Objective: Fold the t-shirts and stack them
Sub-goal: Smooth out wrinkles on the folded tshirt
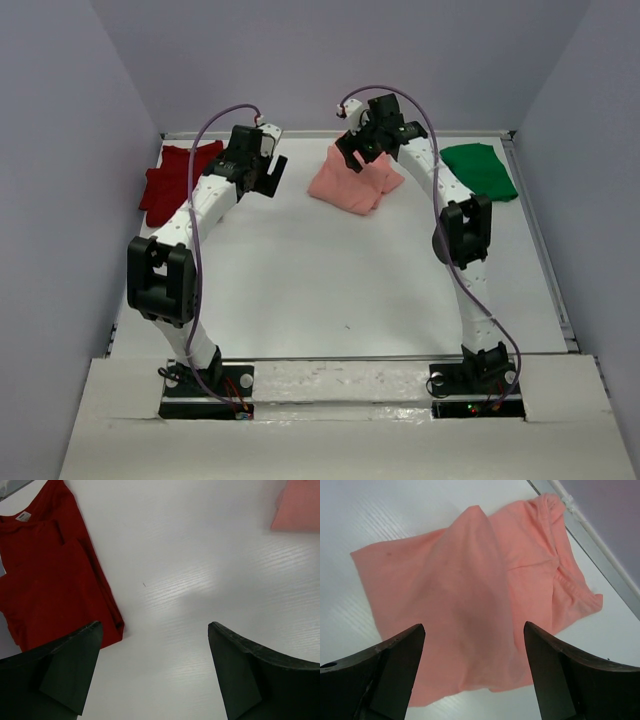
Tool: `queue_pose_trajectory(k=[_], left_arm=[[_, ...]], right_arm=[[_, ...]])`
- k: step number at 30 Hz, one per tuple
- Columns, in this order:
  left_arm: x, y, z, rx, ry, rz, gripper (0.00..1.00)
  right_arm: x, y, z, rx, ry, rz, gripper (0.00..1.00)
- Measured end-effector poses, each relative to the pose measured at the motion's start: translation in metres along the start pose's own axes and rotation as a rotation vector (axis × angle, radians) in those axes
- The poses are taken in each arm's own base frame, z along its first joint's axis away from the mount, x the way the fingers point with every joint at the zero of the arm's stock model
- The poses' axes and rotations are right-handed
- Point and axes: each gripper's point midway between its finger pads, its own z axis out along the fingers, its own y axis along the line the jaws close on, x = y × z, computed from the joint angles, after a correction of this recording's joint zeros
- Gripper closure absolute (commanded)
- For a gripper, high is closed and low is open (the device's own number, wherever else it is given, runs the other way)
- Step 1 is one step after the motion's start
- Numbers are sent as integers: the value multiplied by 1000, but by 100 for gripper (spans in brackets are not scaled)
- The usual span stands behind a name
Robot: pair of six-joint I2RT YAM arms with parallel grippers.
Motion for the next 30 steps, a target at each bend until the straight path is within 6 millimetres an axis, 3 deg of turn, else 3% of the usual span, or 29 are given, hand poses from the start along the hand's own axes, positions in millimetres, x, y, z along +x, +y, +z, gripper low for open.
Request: queue_pose_trajectory(k=[6,10,14,16,18,23,30], left_arm=[[7,-2,2,4,15,3,1],[9,-2,3,4,17,4,1],[11,-3,4,4,21,4,1],[10,-3,4,4,20,4,1],[11,-3,4,4,21,4,1],[11,-2,4,1,22,5,1],[11,-2,4,-1,21,8,1]], right_arm=[[29,-10,38,38,54,-25,14],[36,-19,47,80,70,-54,16],[29,-28,48,119,47,-77,34],[27,-30,48,128,40,-84,51],[26,-32,48,134,37,-88,56],[28,-32,51,138,33,-87,54],[59,-20,63,98,97,-72,50]])
